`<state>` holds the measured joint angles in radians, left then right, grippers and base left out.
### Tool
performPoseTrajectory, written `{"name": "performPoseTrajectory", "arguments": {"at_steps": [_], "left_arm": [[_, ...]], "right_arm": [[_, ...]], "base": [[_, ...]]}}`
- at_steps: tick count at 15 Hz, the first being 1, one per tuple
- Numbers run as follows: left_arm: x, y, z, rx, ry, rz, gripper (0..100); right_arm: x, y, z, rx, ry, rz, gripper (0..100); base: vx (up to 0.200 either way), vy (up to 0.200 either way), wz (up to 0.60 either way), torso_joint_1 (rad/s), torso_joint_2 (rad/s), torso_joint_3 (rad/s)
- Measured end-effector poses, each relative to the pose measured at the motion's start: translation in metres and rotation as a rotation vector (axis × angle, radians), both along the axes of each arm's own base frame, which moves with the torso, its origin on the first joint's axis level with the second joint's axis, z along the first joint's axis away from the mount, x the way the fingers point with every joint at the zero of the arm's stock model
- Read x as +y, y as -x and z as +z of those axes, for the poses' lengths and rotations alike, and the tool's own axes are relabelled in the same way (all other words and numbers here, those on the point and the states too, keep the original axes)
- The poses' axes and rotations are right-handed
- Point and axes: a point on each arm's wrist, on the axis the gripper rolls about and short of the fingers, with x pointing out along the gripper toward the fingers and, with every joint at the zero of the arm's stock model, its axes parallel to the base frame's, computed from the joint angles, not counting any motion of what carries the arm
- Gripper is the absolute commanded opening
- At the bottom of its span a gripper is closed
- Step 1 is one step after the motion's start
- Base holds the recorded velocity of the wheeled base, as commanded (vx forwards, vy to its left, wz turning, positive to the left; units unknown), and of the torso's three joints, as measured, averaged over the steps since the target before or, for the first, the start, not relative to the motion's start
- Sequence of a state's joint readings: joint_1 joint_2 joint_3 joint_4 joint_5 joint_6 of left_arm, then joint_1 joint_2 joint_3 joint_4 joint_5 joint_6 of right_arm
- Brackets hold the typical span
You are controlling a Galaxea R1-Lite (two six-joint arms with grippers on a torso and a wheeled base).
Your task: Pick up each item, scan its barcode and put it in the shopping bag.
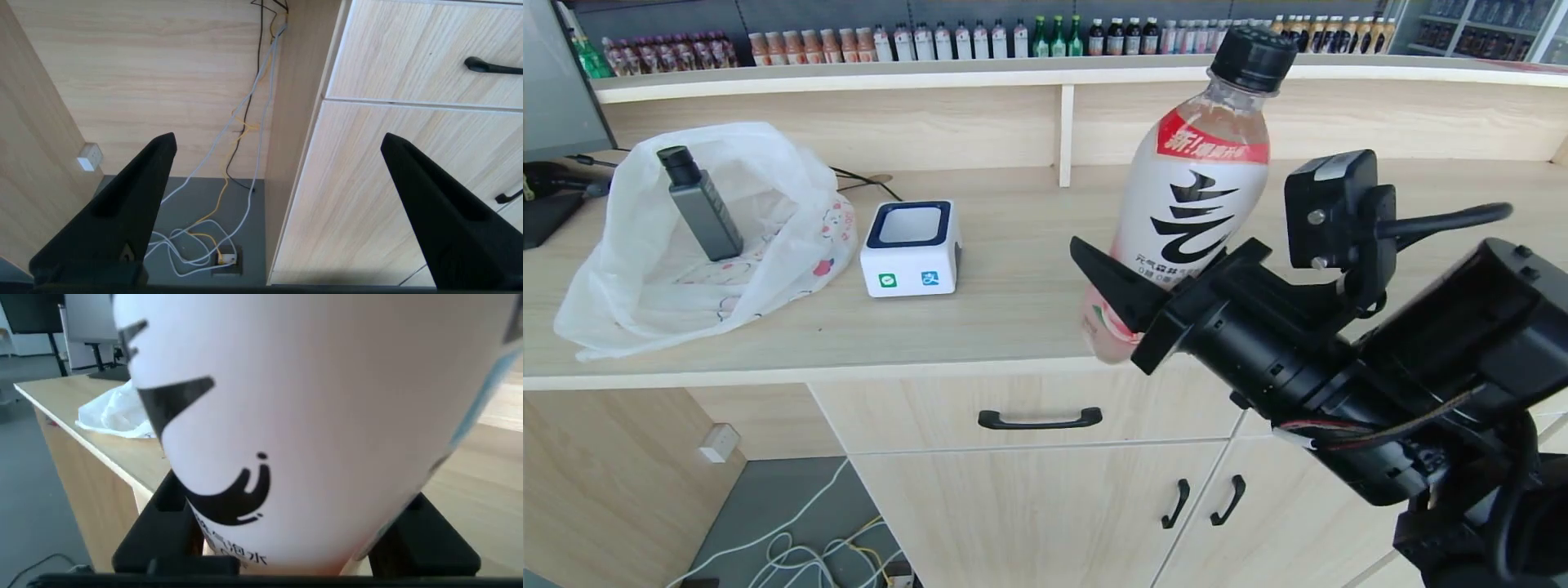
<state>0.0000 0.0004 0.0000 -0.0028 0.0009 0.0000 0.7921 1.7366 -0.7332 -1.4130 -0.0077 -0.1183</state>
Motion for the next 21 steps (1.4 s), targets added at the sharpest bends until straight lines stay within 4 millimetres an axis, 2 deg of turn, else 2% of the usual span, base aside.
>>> {"name": "performPoseTrajectory", "arguments": {"at_steps": [1, 7, 11, 15, 21], "left_arm": [[0.000, 0.000, 0.000, 0.001, 0.000, -0.001, 100], [0.000, 0.000, 0.000, 0.000, 0.000, 0.000, 100], [0.000, 0.000, 0.000, 0.000, -0.010, 0.000, 100], [0.000, 0.000, 0.000, 0.000, -0.010, -0.001, 100], [0.000, 0.000, 0.000, 0.000, -0.010, 0.000, 100]], "right_arm": [[-0.007, -0.011, 0.005, -0.009, -0.021, -0.028, 0], [-0.018, -0.037, 0.001, 0.026, -0.042, -0.064, 0], [-0.018, -0.043, 0.009, 0.009, -0.082, -0.096, 0], [-0.023, -0.045, 0.010, 0.031, -0.126, -0.221, 0], [-0.031, -0.046, 0.013, -0.054, -0.086, -0.291, 0]], "base": [[0.000, 0.000, 0.00, 0.000, 0.00, 0.000], [0.000, 0.000, 0.00, 0.000, 0.00, 0.000], [0.000, 0.000, 0.00, 0.000, 0.00, 0.000], [0.000, 0.000, 0.00, 0.000, 0.00, 0.000], [0.000, 0.033, 0.00, 0.000, 0.00, 0.000]]}}
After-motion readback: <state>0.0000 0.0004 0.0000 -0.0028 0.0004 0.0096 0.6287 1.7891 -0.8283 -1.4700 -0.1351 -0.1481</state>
